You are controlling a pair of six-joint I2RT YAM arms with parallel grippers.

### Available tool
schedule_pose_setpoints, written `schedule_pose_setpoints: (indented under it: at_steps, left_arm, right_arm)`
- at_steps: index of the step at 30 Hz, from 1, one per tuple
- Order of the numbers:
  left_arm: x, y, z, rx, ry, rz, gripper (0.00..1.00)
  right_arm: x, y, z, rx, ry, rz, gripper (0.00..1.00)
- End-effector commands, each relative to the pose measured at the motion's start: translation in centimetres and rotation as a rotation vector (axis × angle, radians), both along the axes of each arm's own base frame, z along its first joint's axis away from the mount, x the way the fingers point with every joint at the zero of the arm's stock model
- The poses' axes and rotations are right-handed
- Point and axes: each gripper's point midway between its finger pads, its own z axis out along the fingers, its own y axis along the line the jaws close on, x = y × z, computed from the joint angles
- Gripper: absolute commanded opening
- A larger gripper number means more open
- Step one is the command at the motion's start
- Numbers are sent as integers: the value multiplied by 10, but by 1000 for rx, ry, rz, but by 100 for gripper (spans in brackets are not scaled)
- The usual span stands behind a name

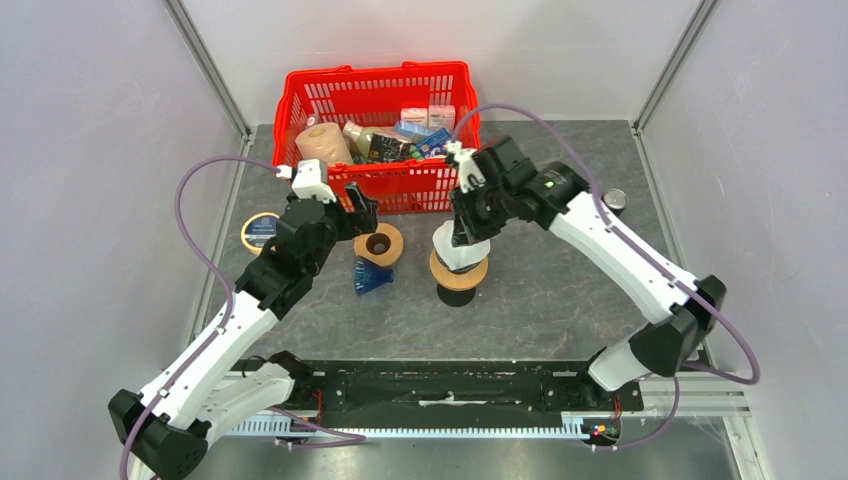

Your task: Place the coffee filter in the dripper

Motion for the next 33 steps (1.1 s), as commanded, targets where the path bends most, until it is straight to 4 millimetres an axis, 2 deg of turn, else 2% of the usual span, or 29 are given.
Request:
schedule_pose_setpoints:
  at_steps: [1, 5, 9, 12, 20, 27, 33]
  left_arm:
    - [1, 8, 11, -16, -45, 39, 95]
    - [1, 9, 11, -15, -45, 42, 95]
    - [1, 10, 10, -15, -44, 47, 95]
    - [1, 10, 10, -13, -43, 48, 95]
    - [1, 12, 9, -9, -43, 56, 95]
    - [0, 13, 10, -14, -46, 57, 95]
    - [-3, 13, 12, -25, -52, 52, 95]
  right_arm:
    - [8, -5, -5, -87, -45, -18, 26]
    - [5, -1, -25, -138, -20, -2, 25]
    - [8, 0, -37, -179, -33, -18, 24]
    - [13, -6, -42, -208, -51, -54, 24]
    - [9, -7, -57, -225, -21, -48, 23]
    - [5, 3, -65, -187, 12, -21, 23]
    - [6, 5, -70, -184, 17, -30, 23]
